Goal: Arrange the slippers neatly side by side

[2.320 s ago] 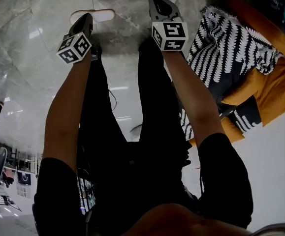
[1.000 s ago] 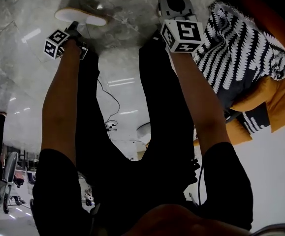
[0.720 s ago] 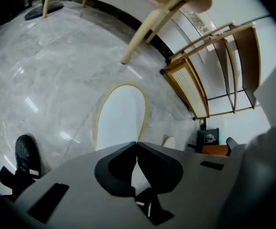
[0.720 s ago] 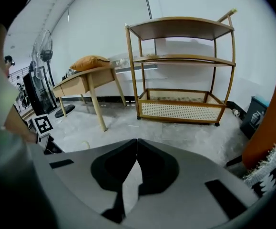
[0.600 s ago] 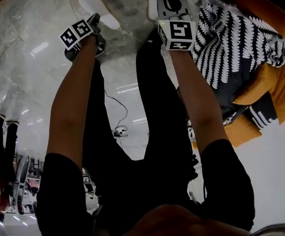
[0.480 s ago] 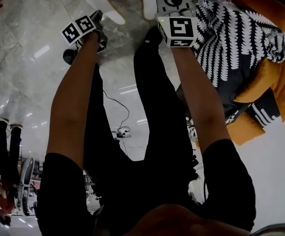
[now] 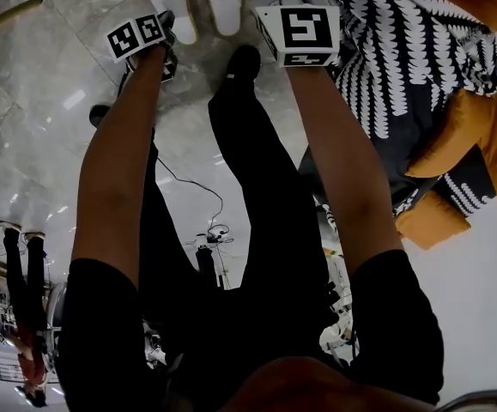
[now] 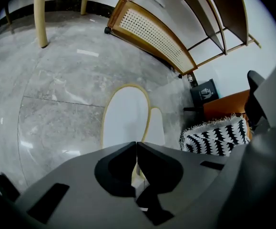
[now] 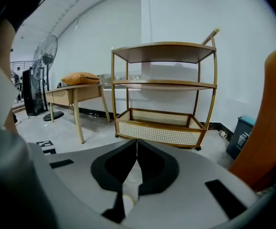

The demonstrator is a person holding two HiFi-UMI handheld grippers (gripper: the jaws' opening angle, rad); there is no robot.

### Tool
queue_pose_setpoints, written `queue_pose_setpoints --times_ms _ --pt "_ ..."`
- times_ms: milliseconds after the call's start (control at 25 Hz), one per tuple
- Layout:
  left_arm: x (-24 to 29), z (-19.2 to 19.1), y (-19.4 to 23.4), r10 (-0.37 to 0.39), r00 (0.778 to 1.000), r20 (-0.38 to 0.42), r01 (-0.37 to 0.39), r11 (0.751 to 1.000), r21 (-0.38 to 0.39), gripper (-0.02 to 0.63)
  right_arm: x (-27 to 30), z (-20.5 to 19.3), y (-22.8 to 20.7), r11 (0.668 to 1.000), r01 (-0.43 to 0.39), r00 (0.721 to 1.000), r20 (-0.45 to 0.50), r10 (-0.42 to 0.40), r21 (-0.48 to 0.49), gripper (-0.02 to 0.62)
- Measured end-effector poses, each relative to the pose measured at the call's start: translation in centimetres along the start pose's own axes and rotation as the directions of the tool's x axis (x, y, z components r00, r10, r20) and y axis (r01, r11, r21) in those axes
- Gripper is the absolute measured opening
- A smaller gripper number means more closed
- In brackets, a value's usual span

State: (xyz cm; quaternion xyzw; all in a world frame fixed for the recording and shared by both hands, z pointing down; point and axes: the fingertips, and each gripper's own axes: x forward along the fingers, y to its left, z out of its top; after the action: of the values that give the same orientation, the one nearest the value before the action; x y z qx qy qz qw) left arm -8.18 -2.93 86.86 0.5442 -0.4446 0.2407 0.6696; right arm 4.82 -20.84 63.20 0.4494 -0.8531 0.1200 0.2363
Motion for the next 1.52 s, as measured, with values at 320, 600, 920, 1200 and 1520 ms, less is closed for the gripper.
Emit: queue_pose_setpoints --times_ms 320,600,920,1200,1520 --pt "4.2 -1.2 -1.3 0.017 1.0 -0.021 -0.017 1.0 -0.026 0.021 -0.7 0.8 -2.4 1.0 0.015 0.997 0.074 -0.016 0.017 0.032" --pt "6.0 -1.1 -1.8 0.044 0.999 -0.009 -0.045 0.999 -0.013 0.021 -1.0 0.8 -4.0 0.999 0.027 0.995 0.097 -0.03 0.03 0.032" --pt "6.8 0.0 -2.5 0.044 0.999 0.002 -0.044 0.999 0.008 0.023 -1.2 0.9 -4.6 0.999 0.031 0.994 0.106 -0.035 0.038 0.032" --pt "5.7 0.1 -2.6 0.056 0.998 0.012 -0.056 0.998 0.02 0.109 -1.3 1.2 -4.7 0.998 0.043 0.994 0.095 -0.046 0.042 0.032" --pt "-5.4 -0.1 -5.2 0.026 0.994 0.104 -0.034 0.996 0.08 0.04 -4.2 4.7 -2.7 0.998 0.054 0.995 0.086 -0.057 0.036 0.032"
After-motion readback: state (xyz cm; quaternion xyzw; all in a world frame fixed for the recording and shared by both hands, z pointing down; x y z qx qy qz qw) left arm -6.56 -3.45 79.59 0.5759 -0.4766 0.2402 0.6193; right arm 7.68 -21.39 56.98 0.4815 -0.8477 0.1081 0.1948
